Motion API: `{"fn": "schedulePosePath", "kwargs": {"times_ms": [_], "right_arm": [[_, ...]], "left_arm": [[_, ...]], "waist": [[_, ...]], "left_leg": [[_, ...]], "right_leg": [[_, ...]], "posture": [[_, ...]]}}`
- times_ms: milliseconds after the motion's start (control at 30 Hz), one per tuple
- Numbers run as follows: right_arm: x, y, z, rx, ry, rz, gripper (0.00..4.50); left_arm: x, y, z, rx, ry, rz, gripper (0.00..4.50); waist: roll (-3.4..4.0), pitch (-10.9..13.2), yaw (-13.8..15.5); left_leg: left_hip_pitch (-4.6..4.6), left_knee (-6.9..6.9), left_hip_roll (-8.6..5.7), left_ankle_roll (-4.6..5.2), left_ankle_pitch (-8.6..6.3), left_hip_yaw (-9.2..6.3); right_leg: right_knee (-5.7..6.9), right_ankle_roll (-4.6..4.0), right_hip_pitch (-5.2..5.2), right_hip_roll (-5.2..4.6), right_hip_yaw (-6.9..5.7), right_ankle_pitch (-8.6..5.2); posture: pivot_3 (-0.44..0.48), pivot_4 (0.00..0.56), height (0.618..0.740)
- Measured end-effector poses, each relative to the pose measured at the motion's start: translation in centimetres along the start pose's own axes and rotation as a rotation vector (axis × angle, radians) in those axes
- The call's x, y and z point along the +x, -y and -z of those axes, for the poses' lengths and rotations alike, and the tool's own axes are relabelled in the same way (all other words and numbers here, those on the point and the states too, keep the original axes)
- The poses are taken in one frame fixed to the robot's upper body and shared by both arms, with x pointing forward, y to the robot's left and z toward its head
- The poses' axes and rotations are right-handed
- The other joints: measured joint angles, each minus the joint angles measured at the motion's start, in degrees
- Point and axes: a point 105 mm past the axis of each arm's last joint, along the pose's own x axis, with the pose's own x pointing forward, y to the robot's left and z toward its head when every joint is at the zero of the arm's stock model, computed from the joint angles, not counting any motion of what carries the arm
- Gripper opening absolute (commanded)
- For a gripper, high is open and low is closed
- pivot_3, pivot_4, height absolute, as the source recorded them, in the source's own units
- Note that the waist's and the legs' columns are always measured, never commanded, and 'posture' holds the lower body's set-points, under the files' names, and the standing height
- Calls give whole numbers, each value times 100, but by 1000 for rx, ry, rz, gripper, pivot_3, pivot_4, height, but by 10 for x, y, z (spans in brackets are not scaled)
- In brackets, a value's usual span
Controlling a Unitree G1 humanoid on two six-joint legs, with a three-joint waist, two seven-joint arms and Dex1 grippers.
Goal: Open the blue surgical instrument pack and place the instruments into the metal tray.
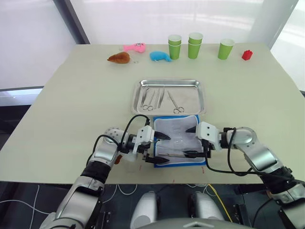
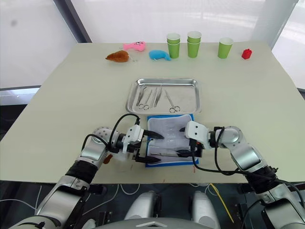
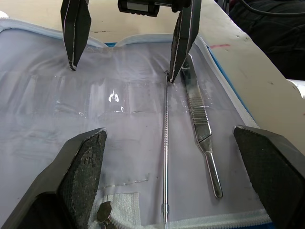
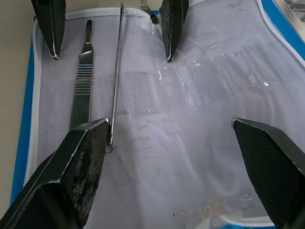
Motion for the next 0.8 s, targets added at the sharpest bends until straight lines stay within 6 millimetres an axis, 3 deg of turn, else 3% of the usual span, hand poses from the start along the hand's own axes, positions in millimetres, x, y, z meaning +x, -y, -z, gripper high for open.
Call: {"fn": "schedulePosePath", "kwargs": {"times_ms": [33, 333, 367, 800], "right_arm": [[0, 0, 0, 0, -1, -4, 4331], [4, -16, 4, 7, 4, -86, 205], [3, -17, 4, 8, 3, -88, 50], [-1, -17, 5, 6, 6, -85, 50]], "left_arm": [[0, 0, 0, 0, 0, 0, 4500], [-2, 1, 2, -5, -6, -3, 4500], [-2, 1, 2, -5, -7, -4, 4500], [-2, 1, 2, -5, -7, -4, 4500]], "waist": [[0, 0, 0], [-11, -18, -41], [-12, -20, -47], [-12, -25, -54]], "left_leg": [[0, 0, 0, 0, 0, 0], [4, 0, 1, 0, 0, 0], [4, 0, 1, 0, 0, 0], [4, 1, 0, 0, 0, 1]], "right_leg": [[0, 0, 0, 0, 0, 0], [6, 0, 1, 1, 2, 0], [6, 0, 1, 1, 2, 0], [6, 0, 2, 0, 2, 0]], "posture": [[0, 150, 740], [0, 150, 740], [0, 150, 740], [0, 150, 740]]}}
